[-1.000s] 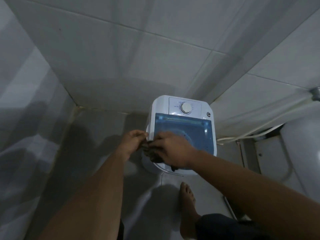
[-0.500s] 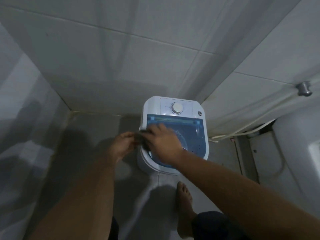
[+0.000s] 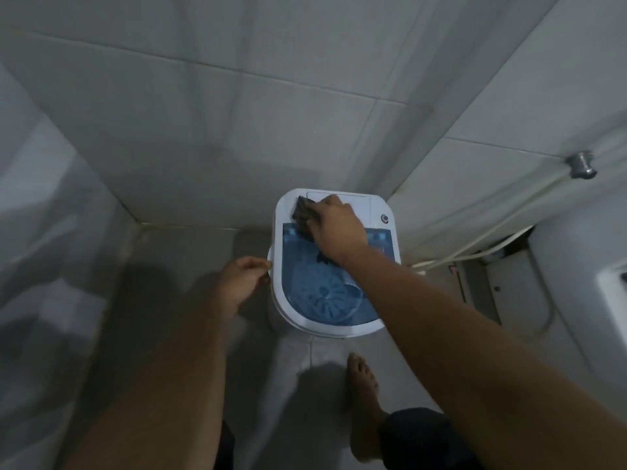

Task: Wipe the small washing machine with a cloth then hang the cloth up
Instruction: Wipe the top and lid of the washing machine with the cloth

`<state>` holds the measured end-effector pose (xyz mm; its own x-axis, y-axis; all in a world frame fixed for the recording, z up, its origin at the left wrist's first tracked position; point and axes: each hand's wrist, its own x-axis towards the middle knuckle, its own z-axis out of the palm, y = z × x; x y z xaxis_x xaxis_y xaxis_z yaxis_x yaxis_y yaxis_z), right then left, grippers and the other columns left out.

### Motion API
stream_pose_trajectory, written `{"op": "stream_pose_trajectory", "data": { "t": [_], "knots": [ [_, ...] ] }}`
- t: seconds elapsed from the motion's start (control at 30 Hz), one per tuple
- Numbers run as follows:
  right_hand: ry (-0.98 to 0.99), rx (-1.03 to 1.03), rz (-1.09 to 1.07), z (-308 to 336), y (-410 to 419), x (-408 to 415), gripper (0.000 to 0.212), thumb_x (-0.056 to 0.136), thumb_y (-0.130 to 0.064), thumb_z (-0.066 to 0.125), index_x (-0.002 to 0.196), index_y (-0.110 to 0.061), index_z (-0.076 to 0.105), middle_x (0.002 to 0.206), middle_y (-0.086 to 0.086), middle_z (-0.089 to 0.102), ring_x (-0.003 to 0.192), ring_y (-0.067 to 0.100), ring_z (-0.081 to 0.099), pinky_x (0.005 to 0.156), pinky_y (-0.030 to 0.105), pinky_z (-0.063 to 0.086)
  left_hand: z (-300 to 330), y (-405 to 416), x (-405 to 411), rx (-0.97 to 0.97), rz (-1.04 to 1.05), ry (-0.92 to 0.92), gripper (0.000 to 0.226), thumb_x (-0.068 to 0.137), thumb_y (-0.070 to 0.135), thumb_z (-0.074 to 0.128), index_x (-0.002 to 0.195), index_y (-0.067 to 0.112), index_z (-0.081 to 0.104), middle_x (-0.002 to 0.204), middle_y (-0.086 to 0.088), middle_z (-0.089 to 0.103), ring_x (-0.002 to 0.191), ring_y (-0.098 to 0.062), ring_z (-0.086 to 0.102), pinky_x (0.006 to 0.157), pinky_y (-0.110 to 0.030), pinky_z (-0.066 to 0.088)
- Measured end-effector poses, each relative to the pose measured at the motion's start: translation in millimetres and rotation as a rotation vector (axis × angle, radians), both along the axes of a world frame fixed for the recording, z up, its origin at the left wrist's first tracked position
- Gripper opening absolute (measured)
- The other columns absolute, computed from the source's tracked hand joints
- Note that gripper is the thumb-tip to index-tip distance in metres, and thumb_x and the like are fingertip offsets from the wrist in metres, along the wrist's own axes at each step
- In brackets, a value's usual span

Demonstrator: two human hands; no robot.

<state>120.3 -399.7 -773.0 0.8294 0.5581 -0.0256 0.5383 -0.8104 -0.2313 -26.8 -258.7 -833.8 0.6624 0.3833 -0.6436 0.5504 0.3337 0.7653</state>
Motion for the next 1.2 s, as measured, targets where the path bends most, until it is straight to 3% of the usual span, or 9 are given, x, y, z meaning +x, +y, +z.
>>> {"op": "stream_pose_trajectory", "data": {
  "t": [0.17,0.27,0.37,0.53,0.73,0.93,1.0,1.1,1.2],
  "knots": [
    [-0.139,-0.066,0.3,-25.4,-19.9,-68.7,0.044,0.091,-0.031,0.064,0.135,-0.031,0.06,0.122,0.004,0.06,0.102,0.034,0.055,0.077,0.044,0.051,-2.2,2.3,1.9,0.076,-0.039,-0.02,0.016,0.088,0.002,0.067,0.076,0.013,0.068,0.074,-0.012,0.067,0.065,-0.021,0.061,0.069,-0.027,0.053],
    [-0.038,-0.202,0.545,-20.5,-59.8,-101.6,0.04,0.09,-0.028,0.062,0.13,-0.029,0.063,0.125,0.002,0.058,0.105,0.032,0.056,0.082,0.048,0.051,-2.9,2.2,1.8,0.107,-0.056,-0.012,0.014,0.088,0.006,0.067,0.076,0.014,0.068,0.074,-0.01,0.068,0.064,-0.018,0.063,0.06,-0.019,0.053],
    [0.153,-0.138,0.585,4.8,-79.1,-85.7,0.035,0.095,-0.033,0.06,0.129,-0.033,0.065,0.123,-0.003,0.059,0.107,0.023,0.056,0.087,0.042,0.053,-2.0,0.8,1.5,0.111,-0.057,-0.007,0.011,0.089,0.007,0.067,0.079,0.011,0.066,0.076,-0.011,0.068,0.065,-0.018,0.063,0.053,-0.013,0.052],
    [0.141,0.027,0.295,31.9,-66.2,-12.4,0.035,0.095,-0.033,0.059,0.128,-0.03,0.067,0.12,-0.002,0.062,0.11,0.023,0.059,0.094,0.042,0.051,-5.6,-0.2,3.3,0.129,-0.069,0.006,0.011,0.088,0.004,0.064,0.095,0.0,0.071,0.083,-0.018,0.071,0.08,-0.029,0.068,0.09,-0.04,0.054],
    [-0.007,0.004,-0.018,-3.2,-64.1,-14.8,0.036,0.098,-0.029,0.056,0.133,-0.029,0.064,0.122,0.006,0.06,0.107,0.034,0.056,0.084,0.042,0.052,-14.0,3.1,3.0,0.13,-0.058,-0.006,0.003,0.083,0.011,0.072,0.084,0.009,0.073,0.094,-0.026,0.075,0.084,-0.033,0.071,0.097,-0.049,0.053],
    [0.173,-0.002,0.514,0.0,-100.0,-60.2,0.035,0.095,-0.033,0.061,0.128,-0.024,0.067,0.12,0.001,0.06,0.109,0.025,0.058,0.089,0.043,0.055,-15.8,1.7,4.8,0.12,-0.04,-0.011,0.022,0.086,0.009,0.07,0.099,-0.008,0.07,0.096,-0.028,0.073,0.083,-0.031,0.067,0.09,-0.043,0.054],
    [0.204,0.065,0.43,11.8,-108.5,-43.1,0.036,0.094,-0.033,0.058,0.126,-0.023,0.069,0.117,0.002,0.062,0.106,0.023,0.06,0.092,0.042,0.053,-16.3,1.0,5.0,0.12,-0.031,-0.001,0.019,0.086,0.01,0.071,0.097,-0.006,0.071,0.091,-0.025,0.072,0.083,-0.031,0.067,0.084,-0.039,0.054],
    [0.056,0.205,0.005,20.3,-122.6,-4.1,0.036,0.095,-0.033,0.058,0.129,-0.027,0.067,0.118,0.004,0.062,0.105,0.026,0.062,0.092,0.04,0.052,-15.6,-1.2,5.0,0.14,-0.018,0.006,0.019,0.086,0.009,0.071,0.099,-0.005,0.072,0.092,-0.025,0.072,0.081,-0.029,0.068,0.086,-0.041,0.055],
    [0.051,0.098,-0.277,6.5,-129.8,10.5,0.036,0.097,-0.03,0.058,0.132,-0.023,0.065,0.122,0.012,0.06,0.107,0.035,0.061,0.092,0.041,0.051,-12.2,-2.7,5.5,0.19,-0.04,0.024,0.02,0.087,0.01,0.069,0.1,-0.005,0.072,0.093,-0.023,0.073,0.076,-0.027,0.068,0.085,-0.037,0.057]
  ]
}}
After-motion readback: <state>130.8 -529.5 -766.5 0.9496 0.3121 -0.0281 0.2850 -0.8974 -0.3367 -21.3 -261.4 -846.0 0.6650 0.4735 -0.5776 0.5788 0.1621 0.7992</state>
